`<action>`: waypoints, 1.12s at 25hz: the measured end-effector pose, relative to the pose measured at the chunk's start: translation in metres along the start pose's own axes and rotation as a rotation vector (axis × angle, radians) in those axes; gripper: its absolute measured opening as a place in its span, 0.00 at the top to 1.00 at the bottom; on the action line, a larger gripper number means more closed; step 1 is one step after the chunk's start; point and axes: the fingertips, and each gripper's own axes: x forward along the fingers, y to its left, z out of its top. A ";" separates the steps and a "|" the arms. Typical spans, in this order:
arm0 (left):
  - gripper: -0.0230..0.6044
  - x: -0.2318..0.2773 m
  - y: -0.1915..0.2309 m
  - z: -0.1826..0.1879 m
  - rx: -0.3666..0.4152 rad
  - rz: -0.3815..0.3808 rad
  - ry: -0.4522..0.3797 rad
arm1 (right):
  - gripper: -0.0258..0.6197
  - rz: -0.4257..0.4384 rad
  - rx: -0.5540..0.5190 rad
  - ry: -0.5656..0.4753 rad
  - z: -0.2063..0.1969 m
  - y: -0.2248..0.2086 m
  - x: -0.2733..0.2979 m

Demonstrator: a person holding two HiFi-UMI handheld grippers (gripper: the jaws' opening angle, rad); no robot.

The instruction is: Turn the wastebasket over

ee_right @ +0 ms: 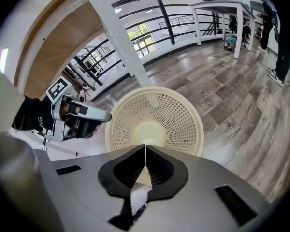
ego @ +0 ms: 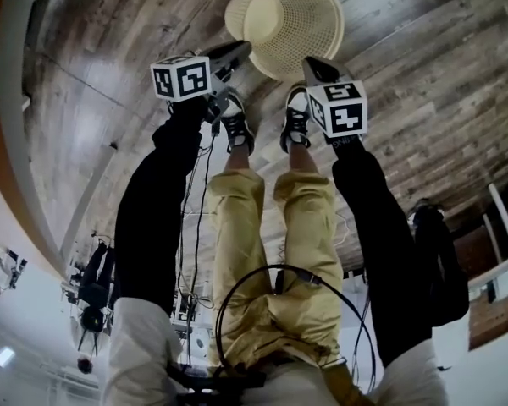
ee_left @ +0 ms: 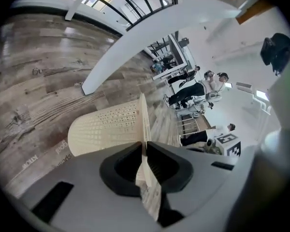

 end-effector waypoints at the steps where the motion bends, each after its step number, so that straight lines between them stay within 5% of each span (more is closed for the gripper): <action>1: 0.92 -0.006 0.006 0.003 -0.007 0.006 -0.011 | 0.93 -0.001 0.001 0.003 -0.002 0.001 0.001; 15: 0.90 -0.050 0.076 0.007 0.042 0.312 -0.019 | 0.93 0.018 -0.036 0.014 -0.004 0.030 0.012; 28: 0.84 -0.074 0.102 -0.003 0.179 0.655 0.081 | 0.92 0.019 -0.052 0.009 0.000 0.051 0.011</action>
